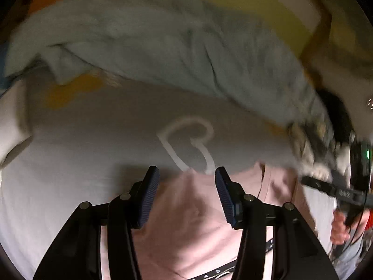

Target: Fold small clothes

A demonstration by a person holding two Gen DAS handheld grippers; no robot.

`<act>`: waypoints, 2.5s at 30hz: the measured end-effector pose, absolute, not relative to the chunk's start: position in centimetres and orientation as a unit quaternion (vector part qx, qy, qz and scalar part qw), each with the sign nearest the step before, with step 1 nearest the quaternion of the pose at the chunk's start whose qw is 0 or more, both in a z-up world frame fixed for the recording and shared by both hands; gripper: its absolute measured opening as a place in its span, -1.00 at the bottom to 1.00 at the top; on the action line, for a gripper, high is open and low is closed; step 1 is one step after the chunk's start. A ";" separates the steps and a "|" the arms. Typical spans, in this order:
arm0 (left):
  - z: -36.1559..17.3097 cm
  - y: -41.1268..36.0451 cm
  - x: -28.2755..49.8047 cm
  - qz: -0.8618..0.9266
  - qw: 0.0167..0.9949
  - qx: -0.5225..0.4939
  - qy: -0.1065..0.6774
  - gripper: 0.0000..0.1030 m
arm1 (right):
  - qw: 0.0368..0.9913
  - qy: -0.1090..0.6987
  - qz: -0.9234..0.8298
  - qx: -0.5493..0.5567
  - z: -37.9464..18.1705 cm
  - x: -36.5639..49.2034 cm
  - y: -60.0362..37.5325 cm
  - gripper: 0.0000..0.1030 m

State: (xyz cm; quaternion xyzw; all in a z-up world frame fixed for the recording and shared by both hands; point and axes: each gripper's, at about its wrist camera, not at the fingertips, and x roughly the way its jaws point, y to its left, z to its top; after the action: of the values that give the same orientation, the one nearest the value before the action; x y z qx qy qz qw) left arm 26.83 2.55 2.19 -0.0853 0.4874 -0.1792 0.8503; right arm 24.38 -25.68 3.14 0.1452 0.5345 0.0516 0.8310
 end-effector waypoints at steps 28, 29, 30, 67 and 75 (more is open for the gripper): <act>3.5 -2.6 23.8 -0.151 0.881 0.063 0.445 -1.00 | 0.883 0.464 0.064 0.023 3.4 23.4 -22.7 -0.96; 3.4 -2.7 24.3 -0.149 0.880 0.066 0.447 -0.96 | 0.884 0.464 0.059 0.010 3.4 24.1 -22.9 -0.91; 3.0 -2.7 24.9 -0.157 0.872 0.060 0.459 -0.66 | 0.883 0.466 0.060 0.001 3.4 23.9 -22.8 -0.71; 3.6 1.1 -1.4 -0.125 0.937 -0.014 0.325 -0.83 | 0.940 0.335 0.015 0.063 6.0 -1.9 -21.3 -0.89; -1.7 0.7 -4.6 -0.092 0.933 -0.007 0.347 -0.82 | 0.925 0.362 -0.027 0.113 -1.4 -6.0 -21.0 -0.89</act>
State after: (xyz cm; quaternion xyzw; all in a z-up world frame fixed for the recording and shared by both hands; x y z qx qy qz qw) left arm -4.57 0.73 -1.66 -0.0065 0.3473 -0.0918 0.9332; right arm -6.04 -20.98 -1.37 0.1132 0.3623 -0.0271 0.9248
